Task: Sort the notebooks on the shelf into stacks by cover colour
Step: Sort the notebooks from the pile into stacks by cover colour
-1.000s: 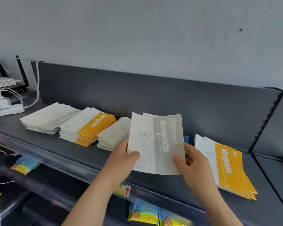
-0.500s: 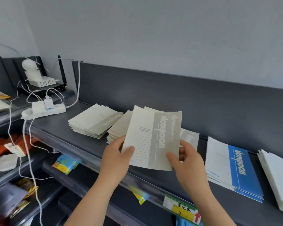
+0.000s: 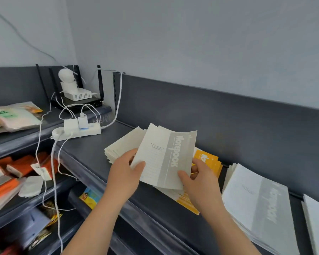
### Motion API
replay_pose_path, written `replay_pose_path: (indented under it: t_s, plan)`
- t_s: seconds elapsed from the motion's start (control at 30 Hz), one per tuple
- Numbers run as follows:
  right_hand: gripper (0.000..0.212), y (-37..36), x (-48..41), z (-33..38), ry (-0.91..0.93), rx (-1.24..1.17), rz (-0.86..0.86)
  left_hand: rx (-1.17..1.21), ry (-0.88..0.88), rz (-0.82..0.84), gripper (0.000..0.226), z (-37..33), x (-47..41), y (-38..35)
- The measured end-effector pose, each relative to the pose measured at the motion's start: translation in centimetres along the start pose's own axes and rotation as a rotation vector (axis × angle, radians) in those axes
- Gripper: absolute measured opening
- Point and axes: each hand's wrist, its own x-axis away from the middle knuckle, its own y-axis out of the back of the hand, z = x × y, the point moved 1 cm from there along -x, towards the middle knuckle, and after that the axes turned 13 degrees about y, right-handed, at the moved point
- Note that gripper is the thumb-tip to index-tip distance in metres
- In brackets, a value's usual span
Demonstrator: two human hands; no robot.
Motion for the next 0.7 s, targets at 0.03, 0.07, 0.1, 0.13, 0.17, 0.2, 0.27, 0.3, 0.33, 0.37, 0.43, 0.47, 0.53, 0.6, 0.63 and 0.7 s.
replay_pose_path:
  t_s: [0.03, 0.07, 0.1, 0.13, 0.17, 0.2, 0.27, 0.3, 0.33, 0.37, 0.43, 0.47, 0.53, 0.6, 0.63, 0.7]
  plan:
    - [0.043, -0.9, -0.8, 0.2, 0.003, 0.008, 0.011, -0.009, -0.008, 0.001, 0.028, 0.3, -1.0, 0.5]
    - [0.043, -1.7, -1.5, 0.5, 0.004, 0.019, 0.021, -0.016, -0.012, 0.001, 0.028, 0.6, -2.1, 1.0]
    - [0.042, -2.6, -2.3, 0.8, 0.002, 0.031, 0.027, -0.017, -0.018, 0.002, 0.027, 0.8, -3.1, 1.5]
    - [0.042, -3.4, -3.1, 1.0, -0.005, 0.045, 0.030, -0.022, -0.025, 0.002, 0.026, 1.1, -4.2, 1.9]
    - [0.042, -4.3, -3.8, 1.2, -0.013, 0.062, 0.029, -0.039, -0.033, 0.003, 0.026, 1.4, -5.3, 2.3]
    - [0.042, -5.1, -4.4, 1.4, -0.025, 0.083, 0.028, -0.068, -0.040, 0.007, 0.027, 1.6, -6.3, 2.7]
    - [0.041, -6.7, -5.5, 2.0, -0.046, 0.126, 0.028, -0.142, -0.060, 0.019, 0.028, 2.2, -8.3, 3.6]
    - [0.040, -7.4, -5.9, 2.3, -0.053, 0.143, 0.027, -0.179, -0.075, 0.024, 0.029, 2.5, -9.4, 4.0]
    - [0.039, -8.1, -6.4, 2.4, -0.062, 0.163, 0.030, -0.217, -0.093, 0.026, 0.032, 2.7, -10.3, 4.3]
    - [0.037, -8.8, -6.8, 2.6, -0.072, 0.191, 0.035, -0.257, -0.112, 0.028, 0.033, 2.9, -11.2, 4.6]
    - [0.033, -10.0, -7.4, 2.9, -0.110, 0.286, 0.054, -0.333, -0.136, 0.043, 0.036, 3.3, -12.6, 5.0]
    - [0.031, -10.5, -7.6, 3.0, -0.126, 0.341, 0.064, -0.374, -0.144, 0.053, 0.035, 3.6, -13.3, 5.1]
    - [0.029, -11.2, -7.9, 3.3, -0.146, 0.434, 0.077, -0.471, -0.164, 0.067, 0.031, 4.2, -14.2, 5.1]
    - [0.025, -11.7, -8.0, 3.5, -0.155, 0.497, 0.081, -0.526, -0.183, 0.078, 0.031, 4.7, -15.0, 5.0]
    - [0.023, -11.8, -8.0, 3.6, -0.154, 0.517, 0.090, -0.534, -0.189, 0.081, 0.032, 4.9, -15.2, 4.9]
    - [0.020, -12.0, -7.9, 3.8, -0.162, 0.561, 0.117, -0.515, -0.182, 0.083, 0.034, 5.4, -15.5, 4.8]
